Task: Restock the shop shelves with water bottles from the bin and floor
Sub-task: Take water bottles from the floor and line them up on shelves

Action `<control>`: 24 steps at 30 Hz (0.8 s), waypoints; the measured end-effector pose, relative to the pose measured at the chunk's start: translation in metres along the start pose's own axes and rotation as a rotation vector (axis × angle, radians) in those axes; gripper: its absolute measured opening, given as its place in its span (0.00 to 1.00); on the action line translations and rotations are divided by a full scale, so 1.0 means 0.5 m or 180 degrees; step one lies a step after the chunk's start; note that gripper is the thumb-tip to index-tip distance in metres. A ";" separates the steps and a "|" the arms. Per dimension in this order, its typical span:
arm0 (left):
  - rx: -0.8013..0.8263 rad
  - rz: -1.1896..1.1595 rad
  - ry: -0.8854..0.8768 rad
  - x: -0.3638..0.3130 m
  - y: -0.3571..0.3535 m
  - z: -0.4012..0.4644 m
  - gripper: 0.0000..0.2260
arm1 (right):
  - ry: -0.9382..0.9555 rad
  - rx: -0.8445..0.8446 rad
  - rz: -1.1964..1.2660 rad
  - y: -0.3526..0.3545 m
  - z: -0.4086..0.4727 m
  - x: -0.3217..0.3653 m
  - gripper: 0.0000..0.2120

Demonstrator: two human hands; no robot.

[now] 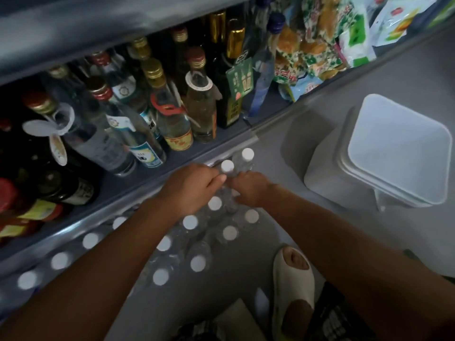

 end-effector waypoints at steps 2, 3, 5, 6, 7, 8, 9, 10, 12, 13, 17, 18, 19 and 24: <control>-0.0012 0.0005 -0.0009 0.007 0.005 -0.007 0.20 | -0.0090 0.0108 -0.0004 0.000 -0.004 -0.003 0.27; -0.0006 0.0010 -0.0020 0.009 0.008 -0.010 0.19 | -0.0176 0.0128 0.0019 0.004 -0.009 -0.008 0.27; 0.0008 0.0011 -0.0029 0.007 0.017 -0.016 0.18 | -0.0410 0.0072 0.0107 0.026 -0.025 -0.020 0.27; 0.0013 0.0011 -0.0037 0.003 0.023 -0.018 0.18 | -0.0519 0.0003 0.0180 0.045 -0.034 -0.026 0.27; 0.0024 0.0005 -0.0055 -0.002 0.030 -0.019 0.18 | -0.0612 -0.0091 0.0274 0.067 -0.042 -0.031 0.26; 0.0036 -0.0019 -0.0072 -0.009 0.039 -0.021 0.18 | -0.0684 -0.0201 0.0364 0.093 -0.049 -0.035 0.25; 0.0041 -0.0064 -0.0065 -0.014 0.050 -0.022 0.18 | -0.0744 -0.0303 0.0432 0.121 -0.057 -0.037 0.24; 0.0051 -0.0115 -0.0040 -0.020 0.061 -0.023 0.18 | -0.0793 -0.0389 0.0480 0.149 -0.064 -0.039 0.22; 0.0081 -0.0144 -0.0009 -0.033 0.085 -0.026 0.19 | -0.0869 -0.0533 0.0578 0.205 -0.080 -0.038 0.21; 0.0096 -0.0143 -0.0026 -0.040 0.098 -0.027 0.20 | -0.0891 -0.0599 0.0626 0.234 -0.090 -0.038 0.20; 0.0117 -0.0171 -0.0036 -0.063 0.156 -0.028 0.21 | -0.0887 -0.0838 0.0639 0.362 -0.137 -0.034 0.16; 0.0074 -0.0184 -0.0061 -0.070 0.177 -0.028 0.21 | -0.0851 -0.0897 0.0635 0.396 -0.148 -0.030 0.15; 0.0013 -0.0206 -0.0110 -0.080 0.199 -0.028 0.21 | -0.0796 -0.0961 0.0622 0.431 -0.161 -0.023 0.14; -0.0297 -0.0175 -0.0370 -0.131 0.317 -0.041 0.19 | -0.0305 -0.1367 0.0530 0.610 -0.223 0.041 0.13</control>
Point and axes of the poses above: each hand's wrist, its own z-axis towards the middle knuckle, its own y-axis out of the back of the hand, x = y × z, the point moved 10 cm from there along z, towards the middle knuckle, and after that the axes turned 12 degrees about -x, right-handed, at the moved point
